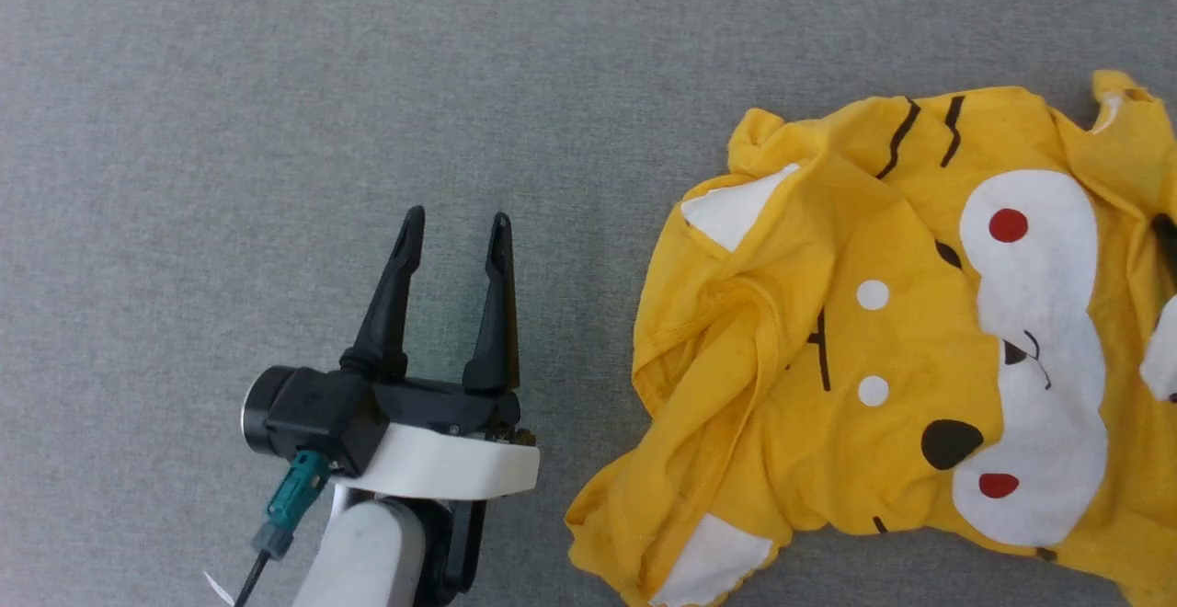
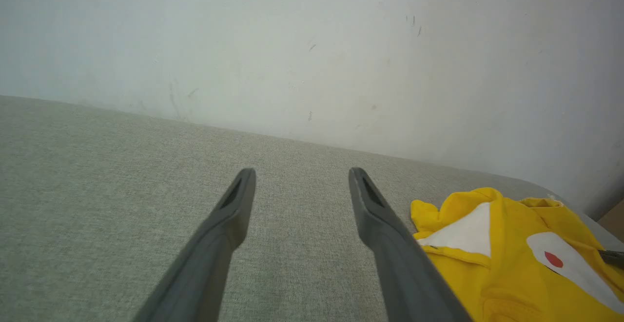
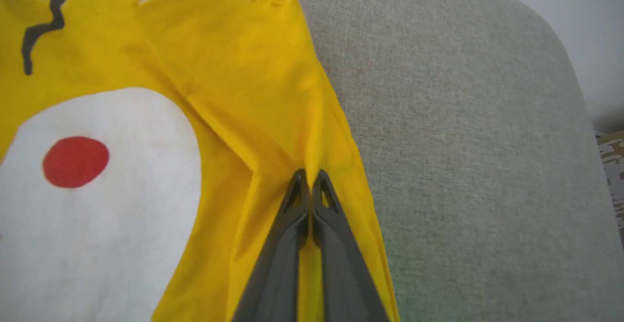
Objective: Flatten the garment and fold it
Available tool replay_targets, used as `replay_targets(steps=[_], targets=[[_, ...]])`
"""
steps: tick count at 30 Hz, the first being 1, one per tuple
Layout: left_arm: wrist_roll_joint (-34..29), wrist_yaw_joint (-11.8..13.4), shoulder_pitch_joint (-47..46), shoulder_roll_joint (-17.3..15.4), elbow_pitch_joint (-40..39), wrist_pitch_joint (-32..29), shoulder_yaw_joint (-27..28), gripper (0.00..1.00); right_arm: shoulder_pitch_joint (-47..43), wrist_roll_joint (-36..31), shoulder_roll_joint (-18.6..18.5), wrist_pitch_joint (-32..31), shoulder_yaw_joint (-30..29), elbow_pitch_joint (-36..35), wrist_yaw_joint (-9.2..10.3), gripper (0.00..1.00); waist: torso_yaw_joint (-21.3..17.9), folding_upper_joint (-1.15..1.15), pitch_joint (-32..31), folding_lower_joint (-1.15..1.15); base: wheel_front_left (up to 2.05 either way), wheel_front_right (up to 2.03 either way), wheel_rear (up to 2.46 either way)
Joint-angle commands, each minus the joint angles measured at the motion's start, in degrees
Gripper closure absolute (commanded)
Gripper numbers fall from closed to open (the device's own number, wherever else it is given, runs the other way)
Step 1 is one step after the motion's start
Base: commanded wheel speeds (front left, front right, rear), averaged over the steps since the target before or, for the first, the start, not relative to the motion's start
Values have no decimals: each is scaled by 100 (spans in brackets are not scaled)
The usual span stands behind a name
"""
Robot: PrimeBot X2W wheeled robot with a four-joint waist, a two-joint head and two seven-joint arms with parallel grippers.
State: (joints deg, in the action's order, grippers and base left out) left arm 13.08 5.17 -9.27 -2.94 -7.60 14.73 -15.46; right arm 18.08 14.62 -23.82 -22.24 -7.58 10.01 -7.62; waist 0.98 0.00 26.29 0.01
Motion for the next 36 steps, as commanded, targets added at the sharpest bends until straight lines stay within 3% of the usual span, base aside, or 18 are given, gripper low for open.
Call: replay_targets(steps=[1, 6, 14, 18, 19, 20, 21, 28, 32, 36], targets=[[-36, 21, -47, 6, 0, 27, 4, 0, 37, 38, -16, 67, -124, -69, 13, 100, -88, 0, -51, -1, 0, 0, 0], [0, -20, -37, 6, 69, 27, -39, 0, -289, 114, 89, 124, -823, -467, 13, 100, -227, 0, -231, -1, 0, 0, 0], [-1, -47, 53, 6, 167, 27, -18, 0, -1878, 15, 927, -459, -2455, -994, 13, 100, -417, 0, -368, -1, 0, 0, 0], [-15, -69, 89, 6, 194, 27, 19, 0, -2331, -187, 1239, -622, -2769, -944, 13, 100, -481, 0, -395, -1, 0, 0, 0], [-21, -83, 96, 6, 202, 27, 29, 0, -2390, -245, 1308, -597, -2795, -936, 13, 86, -504, 0, -395, -1, 0, 0, 0], [-31, -98, 98, 6, 212, 27, 41, 0, -2382, -262, 1382, -511, -2794, -955, 13, 51, -530, 0, -395, -1, 0, 0, 0], [-43, -113, 96, 6, 219, 27, 48, 0, -2316, -243, 1456, -385, -2781, -995, 13, 0, -557, 0, -396, -1, 0, 0, 0], [-101, -176, 10, 6, 227, 27, 55, 0, -1642, 119, 1366, 150, -1902, -1925, 13, 0, -582, 0, -360, -1, 0, 0, 0], [-57, -163, -28, 6, 205, 27, 2, 0, -1423, 305, 1097, -107, -1138, -2511, 13, 0, -453, 0, -280, -1, 0, 0, 0], [8, -109, -78, 6, 178, 27, -48, 0, -1200, 466, 730, -550, -496, -2485, 13, 0, -257, 0, -166, -1, 0, 0, 0]])
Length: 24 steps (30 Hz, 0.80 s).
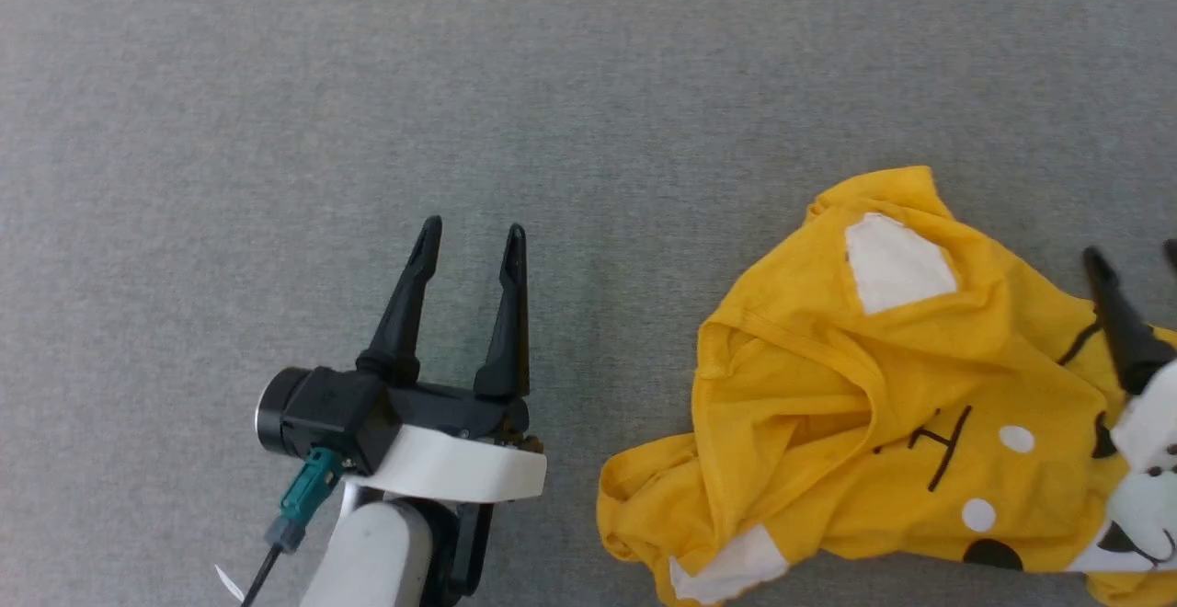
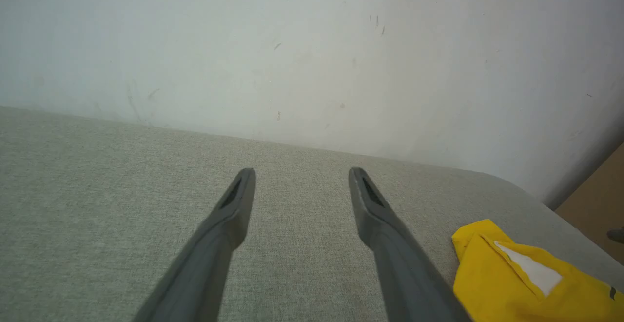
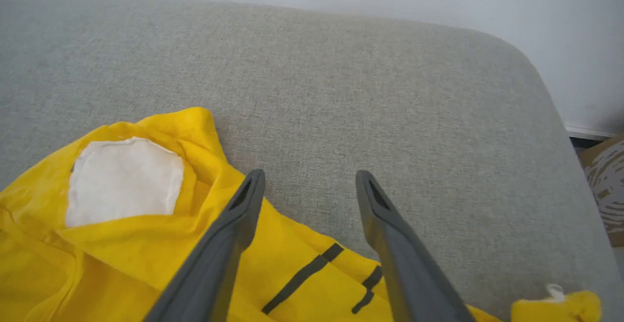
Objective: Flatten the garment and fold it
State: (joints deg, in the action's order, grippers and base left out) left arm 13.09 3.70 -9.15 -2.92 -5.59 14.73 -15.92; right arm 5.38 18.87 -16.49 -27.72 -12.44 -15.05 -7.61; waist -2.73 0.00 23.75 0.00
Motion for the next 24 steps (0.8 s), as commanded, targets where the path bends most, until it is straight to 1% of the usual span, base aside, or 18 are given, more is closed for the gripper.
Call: replay_targets(steps=[1, 3, 6, 10, 11, 12, 13, 14, 17, 19, 21, 24], targets=[[24, 56, -99, 4, -39, 27, -11, 0, 115, 97, -71, -142, 118, 114, 12, 0, 165, 0, 116, 0, 0, 0, 0], [31, 74, -124, 4, -48, 27, -37, 0, 170, 141, -357, -437, 465, 322, 12, 0, 275, 0, 169, 0, 0, 0, 0], [66, 107, -163, 4, -81, 27, -61, 0, 286, 244, -701, -723, 871, 647, 12, 0, 418, 0, 231, 0, 0, 0, 0], [96, 132, -201, 4, -107, 27, -86, 0, 487, 404, -1103, -884, 1441, 1052, 12, 0, 556, 0, 299, 0, 0, 0, 0], [105, 137, -208, 4, -107, 27, -94, 0, 531, 456, -1175, -935, 1589, 1146, 12, 8, 582, 0, 306, 0, 0, 0, 0], [116, 143, -215, 4, -110, 27, -103, 0, 593, 487, -1234, -951, 1694, 1234, 12, 58, 603, 0, 314, 0, 0, 0, 0], [125, 149, -222, 4, -114, 27, -112, 0, 668, 490, -1280, -941, 1766, 1318, 12, 87, 620, 0, 324, 0, 0, 0, 0], [132, 158, -229, 4, -120, 27, -118, 0, 755, 488, -1316, -918, 1846, 1374, 12, 100, 633, 0, 331, 0, 0, 0, 0], [142, 182, -245, 4, -142, 27, -125, 0, 1133, 429, -1374, -705, 1955, 1433, 12, 100, 649, 0, 356, 0, 0, 0, 0], [143, 197, -265, 4, -159, 27, -125, 0, 1475, 338, -1421, -451, 1918, 1445, 12, 100, 644, 0, 382, 0, 0, 0, 0], [142, 214, -294, 4, -173, 27, -129, 0, 1838, 227, -1415, -172, 1765, 1515, 12, 100, 633, 0, 418, 0, 0, 0, 0], [140, 227, -348, 4, -192, 27, -150, 0, 2344, 30, -1338, 246, 1335, 1726, 12, 100, 617, 0, 487, 0, 0, 0, 0]])
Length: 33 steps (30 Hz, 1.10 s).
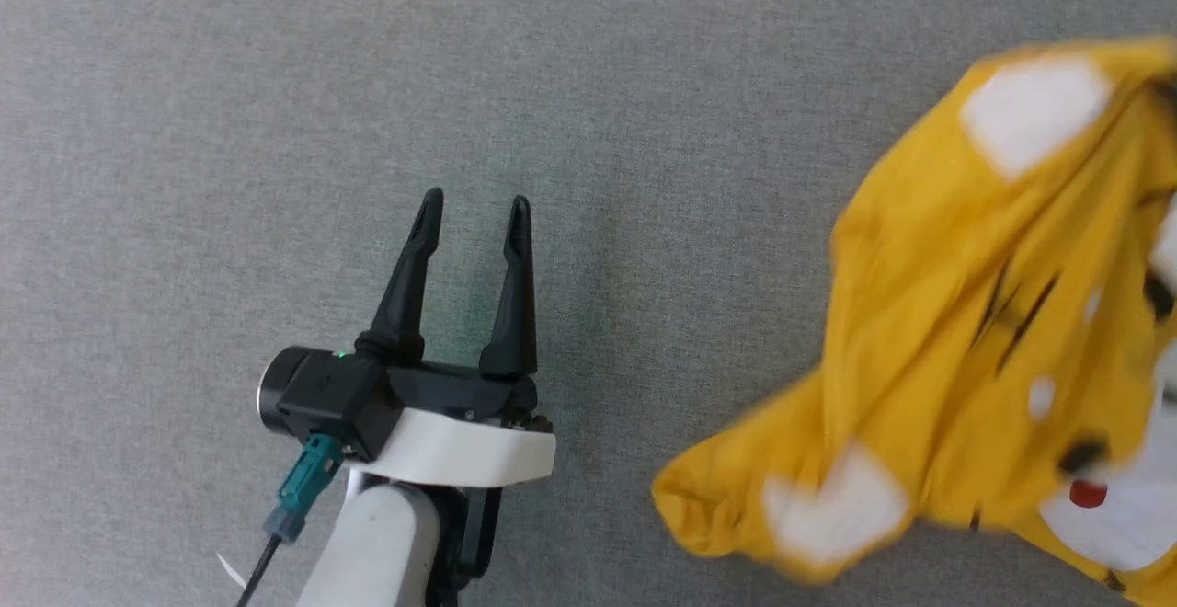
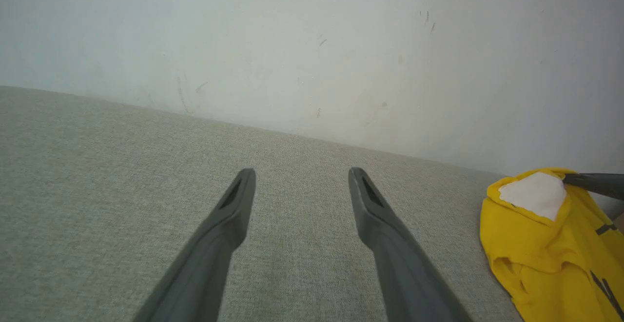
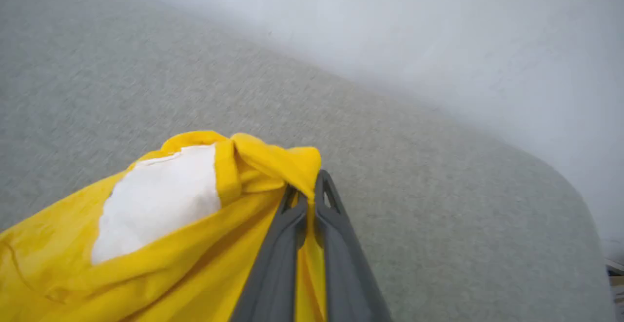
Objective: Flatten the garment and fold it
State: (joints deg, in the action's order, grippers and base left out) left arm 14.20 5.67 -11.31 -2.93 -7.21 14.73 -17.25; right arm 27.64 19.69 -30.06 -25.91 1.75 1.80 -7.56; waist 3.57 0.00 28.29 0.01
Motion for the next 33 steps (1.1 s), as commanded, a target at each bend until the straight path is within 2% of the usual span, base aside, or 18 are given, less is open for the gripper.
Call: replay_targets(steps=[1, 7, 8, 9, 10, 14, 18, 24, 29, 33], targets=[[27, 28, -151, 5, -29, 27, -26, 0, 261, -147, 57, 199, -293, 139, 8, 100, -15, 0, 61, -1, 0, 0, 0], [-9, 25, -271, 5, -2, 27, -52, 0, 729, -1242, 249, 871, -1583, 965, 8, 100, -40, 0, 238, -1, 0, 0, 0], [-15, 25, -291, 5, 7, 27, -55, 0, 749, -1424, 320, 937, -1742, 1114, 8, 85, -48, 0, 263, -1, 0, 0, 0], [-25, 21, -309, 5, 23, 27, -63, 0, 746, -1577, 392, 978, -1836, 1256, 8, 55, -58, 0, 285, -1, 0, 0, 0], [-34, 18, -329, 5, 37, 27, -69, 0, 739, -1658, 459, 1003, -1863, 1399, 8, 0, -66, 0, 301, -1, 0, 0, 0], [-72, 5, -389, 5, 87, 27, -71, 0, 756, -1592, 733, 1172, -1772, 1631, 8, 0, -142, 0, 327, -1, 0, 0, 0], [-126, 3, -400, 5, 119, 27, -49, 0, 729, -1247, 941, 1433, -1679, 1355, 8, 0, -241, 0, 256, -1, 0, 0, 0], [-162, 10, -277, 5, 106, 27, 28, 0, 93, -764, 1333, 1797, -1826, 129, 8, 0, -375, 0, 25, -1, 0, 0, 0], [-188, -9, -69, 5, 29, 27, -7, 0, -1108, -715, 2139, 2420, -2389, -1186, 8, 0, -364, 0, -161, -1, 0, 0, 0], [-217, 25, 144, 5, -78, 27, 16, 0, -2137, -832, 2646, 3067, -2535, -1847, 8, 0, -387, 0, -270, -1, 0, 0, 0]])
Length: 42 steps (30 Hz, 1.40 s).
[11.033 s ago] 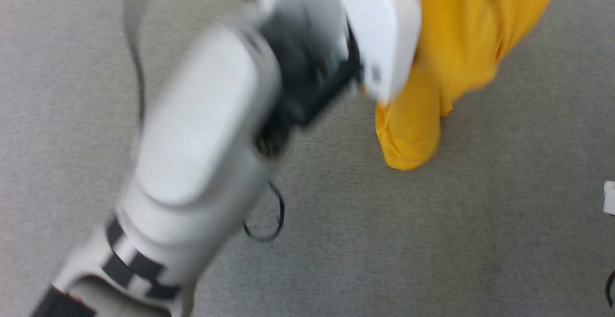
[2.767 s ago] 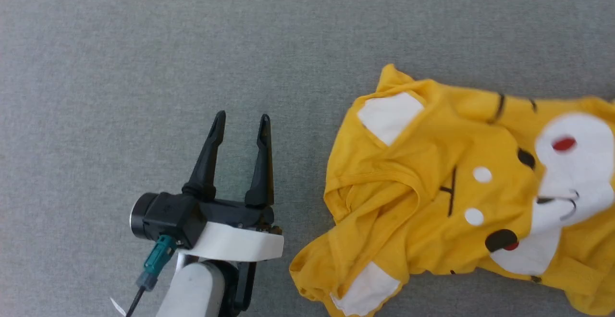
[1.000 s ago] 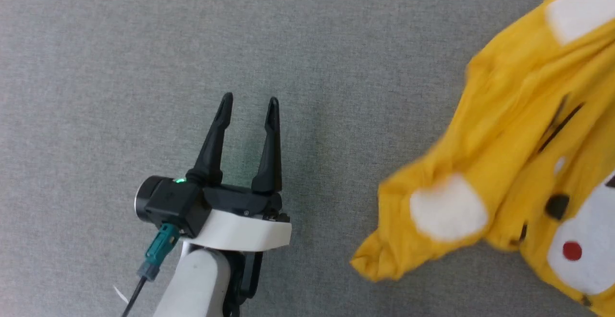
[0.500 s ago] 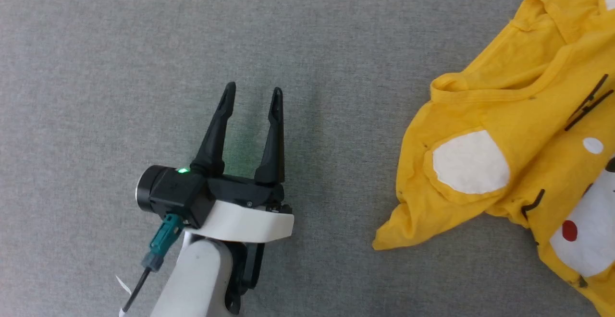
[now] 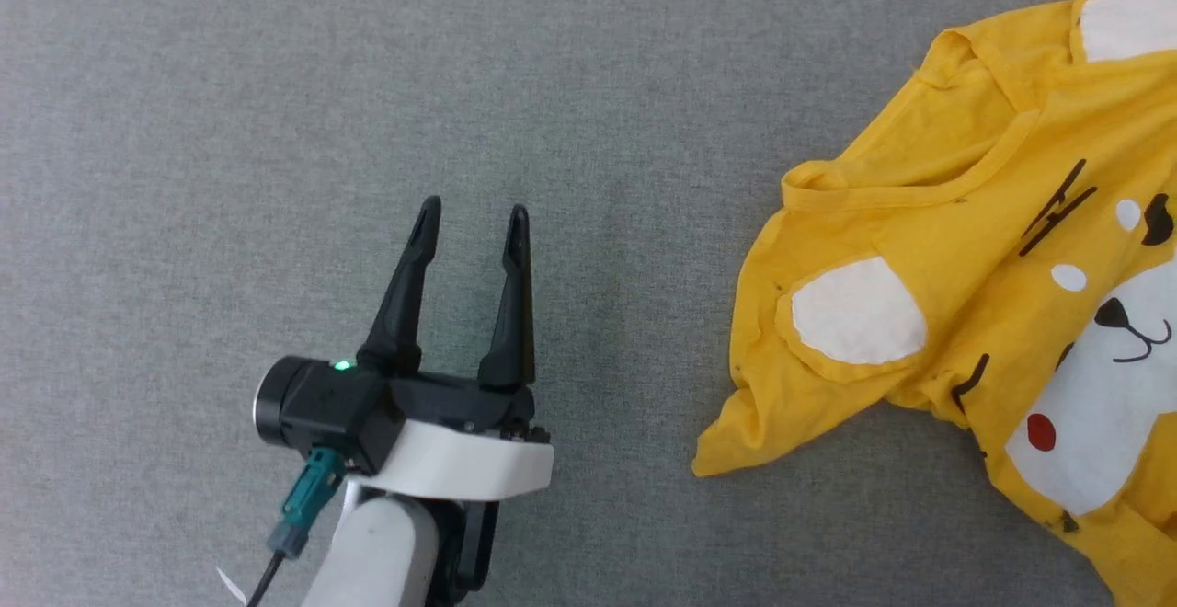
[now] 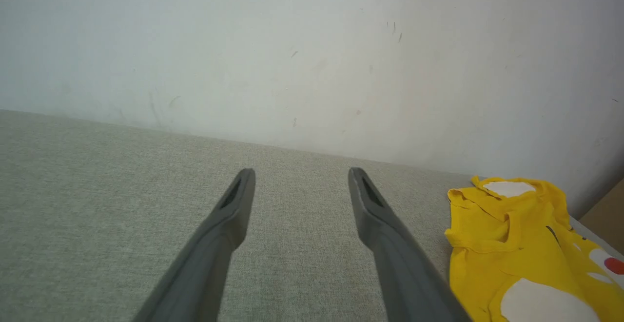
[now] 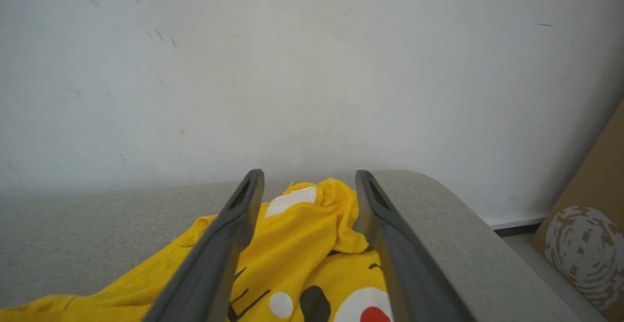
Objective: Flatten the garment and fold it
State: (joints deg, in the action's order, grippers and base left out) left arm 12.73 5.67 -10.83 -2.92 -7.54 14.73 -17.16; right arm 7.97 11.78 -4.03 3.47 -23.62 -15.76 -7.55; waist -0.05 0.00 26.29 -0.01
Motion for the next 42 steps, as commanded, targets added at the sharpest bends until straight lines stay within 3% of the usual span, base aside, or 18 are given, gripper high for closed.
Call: replay_targets(steps=[1, 6, 10, 16, 20, 25, 31, 32, 33, 38, 42], targets=[[-85, 37, 170, 4, -71, 27, 15, 0, -381, -8, 86, 244, 8, -155, 6, 0, -46, 0, -100, 1, 0, 0, 0], [-253, 102, 508, -55, -82, 27, 28, 0, -969, 588, 111, 659, 74, 82, 6, 0, -211, 0, -199, 1, 0, 0, 0], [-451, 55, 393, -102, -157, -175, -204, 0, -1082, 602, 113, 823, 116, 179, 6, 0, -289, 0, -244, 1, 0, 0, 0], [-651, -618, -584, -127, -81, -1575, -1041, 0, -919, 537, 114, 805, 88, 119, 6, 0, -266, 0, -197, 1, 0, 0, 0], [-789, -871, -1139, -112, 355, -2817, -1454, 0, -812, 551, 114, 779, 170, 99, 6, 0, -310, 0, -113, 1, 0, 0, 0], [-583, -814, -1433, -45, 794, -3844, -1627, 0, -719, 689, 114, 810, 329, 142, 6, 0, -442, 0, 39, 1, 0, 0, 0], [-353, -596, -1635, -12, 1248, -4297, -1717, 0, -693, 814, 114, 902, 415, 350, 6, 0, -571, 0, 172, 1, 0, 0, 0], [-327, -574, -1657, -10, 1335, -4338, -1744, 39, -685, 823, 114, 919, 422, 385, 6, 0, -582, 0, 181, 1, 0, 0, 0], [-309, -569, -1679, -8, 1413, -4364, -1782, 100, -677, 829, 114, 935, 429, 415, 6, 0, -591, 0, 187, 1, 0, 0, 0], [-151, -595, -1714, -4, 1467, -4319, -1875, 100, -625, 837, 115, 986, 438, 509, 6, 0, -587, 0, 179, 1, 0, 0, 0], [6, -321, -1656, -60, 930, -4076, -1490, 100, -609, 826, 115, 1005, 437, 538, 6, 0, -551, 0, 149, 1, 0, 0, 0]])
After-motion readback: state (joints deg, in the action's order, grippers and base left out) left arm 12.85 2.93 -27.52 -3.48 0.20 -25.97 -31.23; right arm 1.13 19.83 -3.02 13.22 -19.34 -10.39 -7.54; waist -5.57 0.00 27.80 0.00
